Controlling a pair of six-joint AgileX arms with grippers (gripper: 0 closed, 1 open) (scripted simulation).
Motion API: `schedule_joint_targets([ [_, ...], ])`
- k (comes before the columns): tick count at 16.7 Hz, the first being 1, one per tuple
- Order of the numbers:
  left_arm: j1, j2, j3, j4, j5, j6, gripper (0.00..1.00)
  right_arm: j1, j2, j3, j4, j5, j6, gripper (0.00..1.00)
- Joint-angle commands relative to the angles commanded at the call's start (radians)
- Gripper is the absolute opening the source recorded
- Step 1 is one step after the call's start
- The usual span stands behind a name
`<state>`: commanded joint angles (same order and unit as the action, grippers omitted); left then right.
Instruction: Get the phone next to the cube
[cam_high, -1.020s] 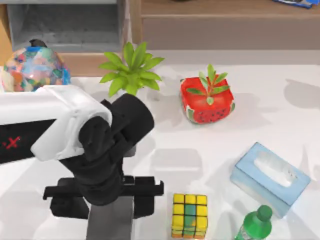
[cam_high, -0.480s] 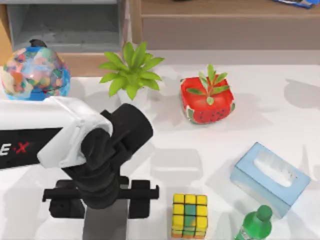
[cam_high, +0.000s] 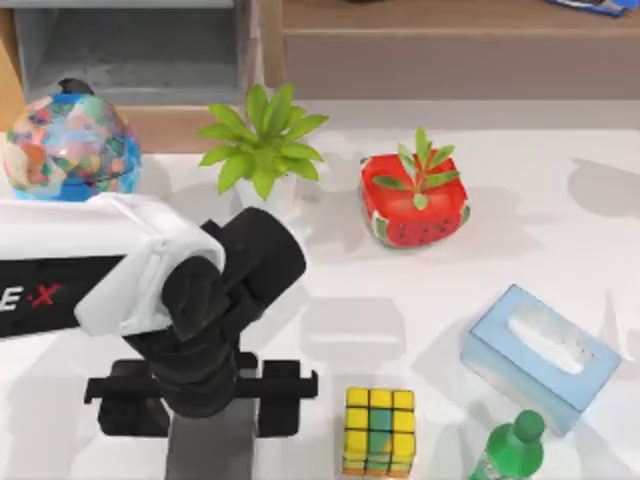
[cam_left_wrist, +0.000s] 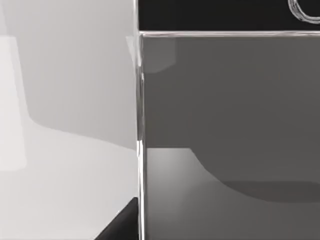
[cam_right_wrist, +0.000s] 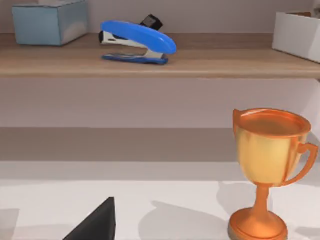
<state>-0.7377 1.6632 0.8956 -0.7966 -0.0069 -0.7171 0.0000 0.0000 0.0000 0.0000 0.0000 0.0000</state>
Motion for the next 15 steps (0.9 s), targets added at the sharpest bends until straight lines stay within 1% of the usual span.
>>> schedule_joint_targets([
  [9,0.000,0.000,0.000,0.000,0.000,0.000,0.98,0.000,0.000,0.000,0.000,0.000,0.000,1.00],
  [10,0.000,0.000,0.000,0.000,0.000,0.000,1.00,0.000,0.000,0.000,0.000,0.000,0.000,1.00],
  [15,0.000,0.000,0.000,0.000,0.000,0.000,1.00,0.000,0.000,0.000,0.000,0.000,0.000,1.00],
])
